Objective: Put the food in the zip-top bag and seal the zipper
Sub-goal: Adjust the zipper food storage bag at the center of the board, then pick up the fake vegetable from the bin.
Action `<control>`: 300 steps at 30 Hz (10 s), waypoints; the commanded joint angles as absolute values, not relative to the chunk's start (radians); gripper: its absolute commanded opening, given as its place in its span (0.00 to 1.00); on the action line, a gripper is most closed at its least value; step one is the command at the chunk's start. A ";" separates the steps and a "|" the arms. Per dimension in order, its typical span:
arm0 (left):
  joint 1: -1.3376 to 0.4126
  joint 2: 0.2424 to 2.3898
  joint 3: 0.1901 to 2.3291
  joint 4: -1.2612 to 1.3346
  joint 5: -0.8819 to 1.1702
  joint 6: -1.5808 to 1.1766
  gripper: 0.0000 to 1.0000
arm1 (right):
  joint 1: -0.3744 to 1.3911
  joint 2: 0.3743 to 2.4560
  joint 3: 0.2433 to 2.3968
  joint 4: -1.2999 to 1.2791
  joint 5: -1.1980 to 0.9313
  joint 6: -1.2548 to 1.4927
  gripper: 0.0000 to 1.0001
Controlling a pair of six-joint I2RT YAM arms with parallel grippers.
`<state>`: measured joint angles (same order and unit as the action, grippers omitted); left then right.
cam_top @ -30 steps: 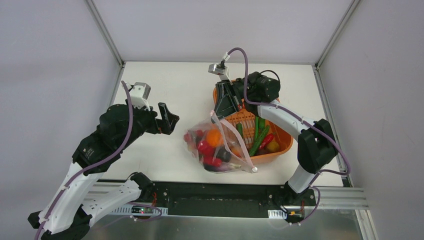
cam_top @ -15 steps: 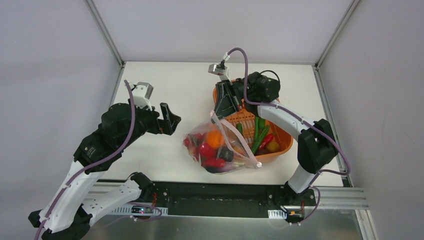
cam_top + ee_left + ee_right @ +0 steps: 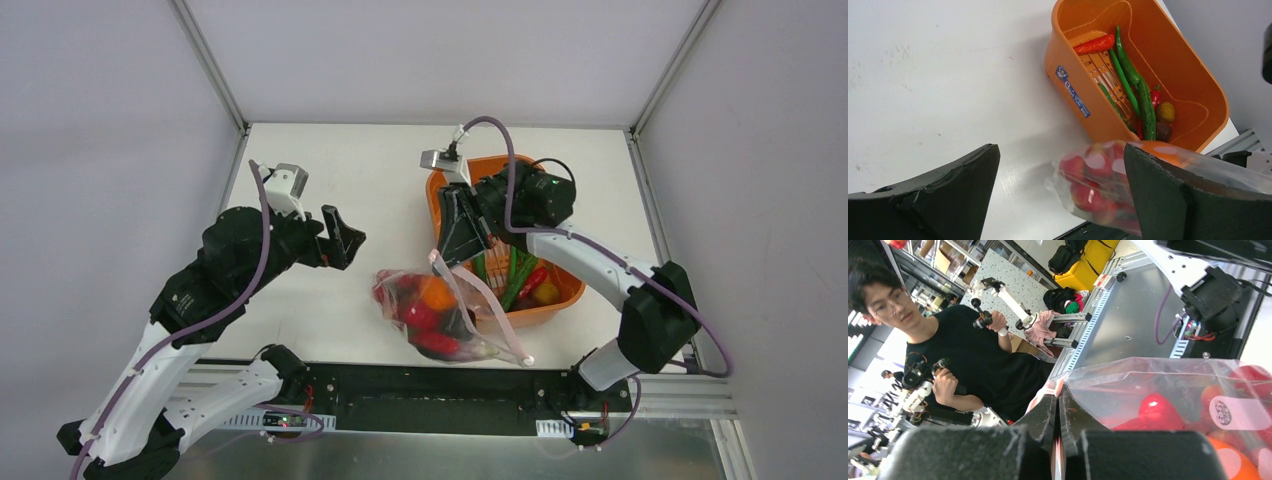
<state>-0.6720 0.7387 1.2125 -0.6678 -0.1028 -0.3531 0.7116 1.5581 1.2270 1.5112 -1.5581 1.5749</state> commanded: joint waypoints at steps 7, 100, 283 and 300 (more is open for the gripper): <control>-0.661 0.725 1.146 -0.568 -0.029 -0.319 0.98 | 0.815 1.299 1.208 1.705 -1.660 1.607 0.00; -0.998 1.023 1.365 -0.690 -0.415 -0.627 0.00 | 0.554 2.085 1.741 1.726 -1.660 1.954 0.65; -0.925 0.915 1.249 -0.557 -0.299 -0.497 0.00 | 0.493 1.942 1.365 -0.412 0.622 1.214 0.61; -0.925 0.940 1.256 -0.548 -0.280 -0.507 0.00 | 0.540 1.957 1.292 -0.305 0.646 1.104 0.54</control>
<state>-0.9340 0.9432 1.2465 -0.5808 -0.2947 -0.4877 0.5137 1.9259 1.3197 -0.3271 0.7280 1.1084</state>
